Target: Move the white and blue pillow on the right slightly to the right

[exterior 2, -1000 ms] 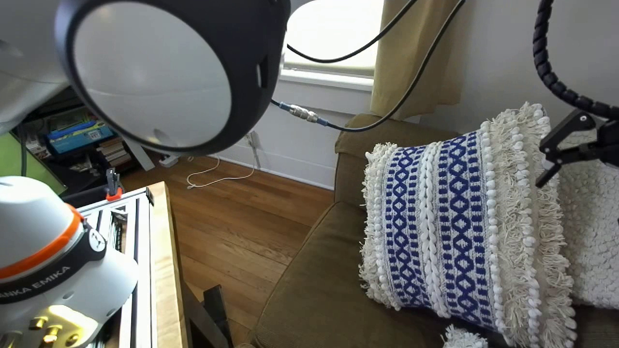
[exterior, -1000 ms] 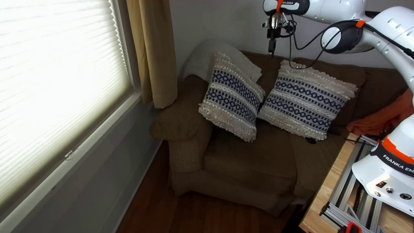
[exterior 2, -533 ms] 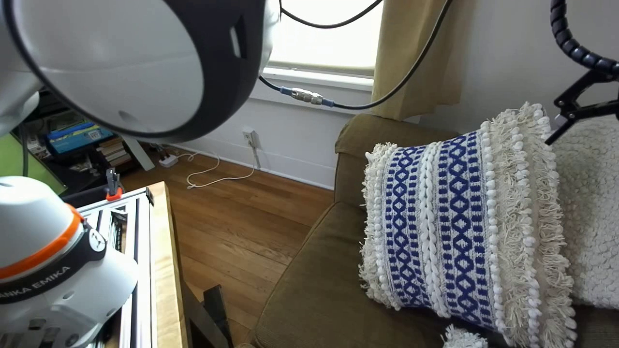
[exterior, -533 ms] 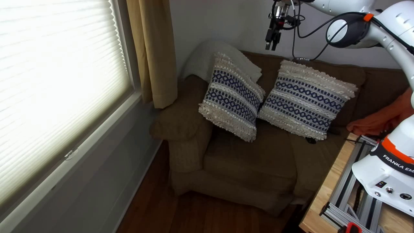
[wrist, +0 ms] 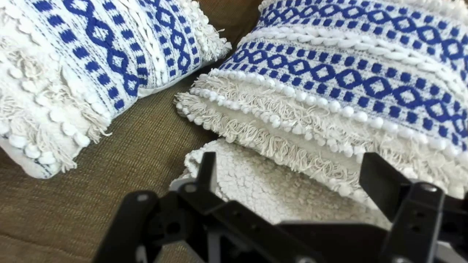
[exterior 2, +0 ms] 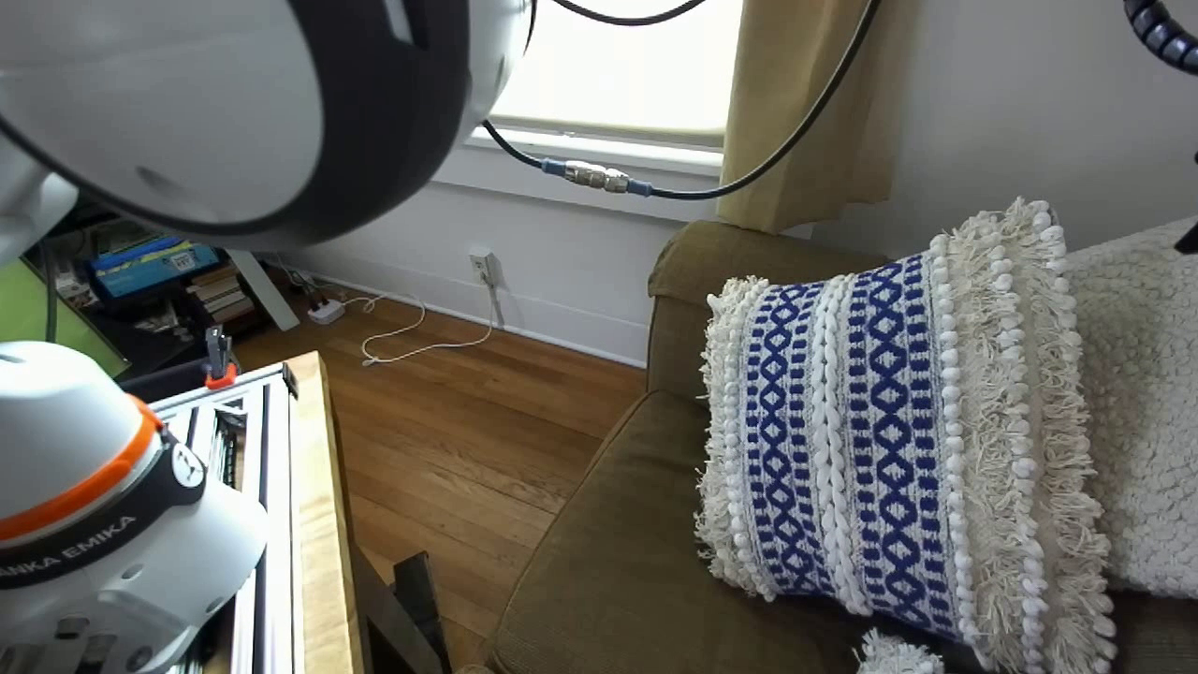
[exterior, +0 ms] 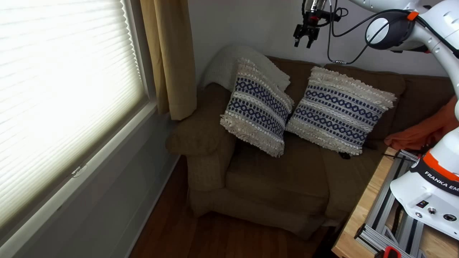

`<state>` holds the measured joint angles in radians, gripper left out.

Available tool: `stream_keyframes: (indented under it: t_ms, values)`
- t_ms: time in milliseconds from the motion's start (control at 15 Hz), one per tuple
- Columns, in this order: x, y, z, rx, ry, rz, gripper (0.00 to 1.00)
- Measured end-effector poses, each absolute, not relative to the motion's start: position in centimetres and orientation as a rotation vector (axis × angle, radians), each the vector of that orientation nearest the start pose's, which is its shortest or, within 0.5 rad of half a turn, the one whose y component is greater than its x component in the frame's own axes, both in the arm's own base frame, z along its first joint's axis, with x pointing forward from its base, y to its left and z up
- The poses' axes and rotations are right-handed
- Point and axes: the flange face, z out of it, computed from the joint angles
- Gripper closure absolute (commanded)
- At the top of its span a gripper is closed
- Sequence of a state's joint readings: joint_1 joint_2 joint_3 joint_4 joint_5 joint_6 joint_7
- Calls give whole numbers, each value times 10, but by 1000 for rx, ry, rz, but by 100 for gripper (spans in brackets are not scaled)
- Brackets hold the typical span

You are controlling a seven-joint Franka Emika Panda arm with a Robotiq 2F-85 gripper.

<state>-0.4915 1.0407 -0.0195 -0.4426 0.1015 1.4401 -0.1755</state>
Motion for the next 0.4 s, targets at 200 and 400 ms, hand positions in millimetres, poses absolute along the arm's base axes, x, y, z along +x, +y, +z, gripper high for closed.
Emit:
stream_keyframes:
  t_ms: [200, 400]
  values:
    - [686, -360, 431, -3022, 534, -3, 0]
    - [687, -359, 431, -3022, 532, -1, 0]
